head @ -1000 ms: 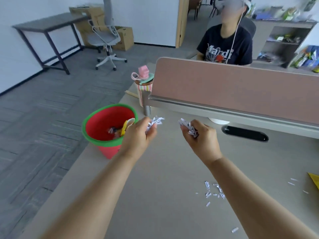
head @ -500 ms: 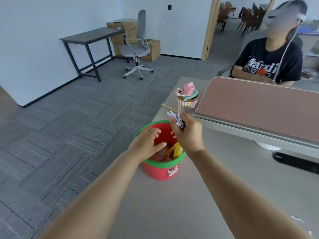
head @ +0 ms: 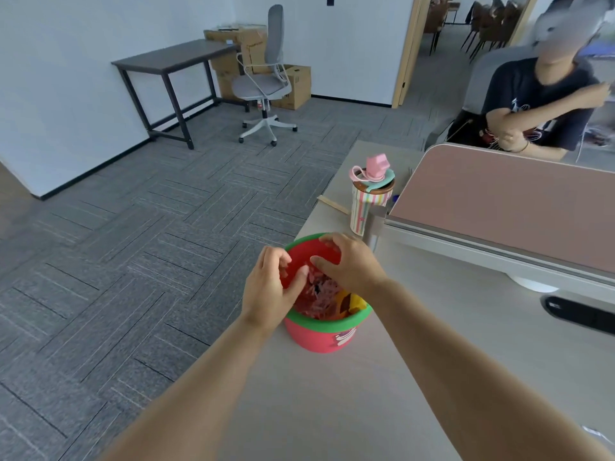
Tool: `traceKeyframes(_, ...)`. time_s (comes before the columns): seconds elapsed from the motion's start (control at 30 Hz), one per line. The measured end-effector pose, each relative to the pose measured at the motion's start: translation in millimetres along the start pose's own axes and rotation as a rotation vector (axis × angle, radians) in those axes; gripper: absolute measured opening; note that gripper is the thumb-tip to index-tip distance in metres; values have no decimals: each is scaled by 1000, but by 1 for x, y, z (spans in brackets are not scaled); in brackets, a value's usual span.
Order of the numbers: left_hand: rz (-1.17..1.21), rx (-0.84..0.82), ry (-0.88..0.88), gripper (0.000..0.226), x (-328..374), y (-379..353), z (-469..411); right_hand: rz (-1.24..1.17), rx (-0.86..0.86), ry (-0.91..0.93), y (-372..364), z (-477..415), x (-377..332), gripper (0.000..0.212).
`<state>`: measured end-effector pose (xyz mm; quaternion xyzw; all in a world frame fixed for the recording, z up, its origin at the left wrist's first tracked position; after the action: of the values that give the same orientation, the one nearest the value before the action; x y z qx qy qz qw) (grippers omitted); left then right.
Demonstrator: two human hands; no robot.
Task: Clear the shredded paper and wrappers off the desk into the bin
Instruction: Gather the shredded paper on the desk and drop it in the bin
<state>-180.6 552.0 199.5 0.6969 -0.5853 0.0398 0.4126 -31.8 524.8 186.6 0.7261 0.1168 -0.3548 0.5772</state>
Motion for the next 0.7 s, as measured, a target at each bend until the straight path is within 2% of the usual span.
traceKeyframes(0.13,-52,-45,-47,34,2,-4,1,49,-147,76,-13,4,-14,27)
traceKeyframes(0.27,-144,-96,-33,43,3,-10,-10,-33,46,132,8,9,-20,20)
traceKeyframes(0.37,-123,-175,79,58,-3,-17,-19,-129,101,78,18,10,-10,17)
traceKeyframes(0.43,-86,-215,155,59,-5,-19,-21,-121,135,77,22,11,-8,16)
traceKeyframes(0.57,-83,-279,160,69,-2,-22,-22,-65,132,68,20,13,-7,18)
traceKeyframes(0.63,26,-332,160,77,-3,-30,-17,-35,133,61,19,15,-4,18)
traceKeyframes(0.7,236,-370,197,71,-6,-39,-10,-32,142,49,22,17,0,18)
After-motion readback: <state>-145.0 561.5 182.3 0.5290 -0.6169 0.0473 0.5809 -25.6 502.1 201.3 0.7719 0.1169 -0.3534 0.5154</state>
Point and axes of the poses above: each hand's wrist, its own z-axis away from the middle knuckle, its own y-axis out of the back of the hand, x = y × z, the point moved 10 cm from there along -z, towards the middle knuckle, and after that the axes turned 6 degrees about -y, right-handed, at the moved point
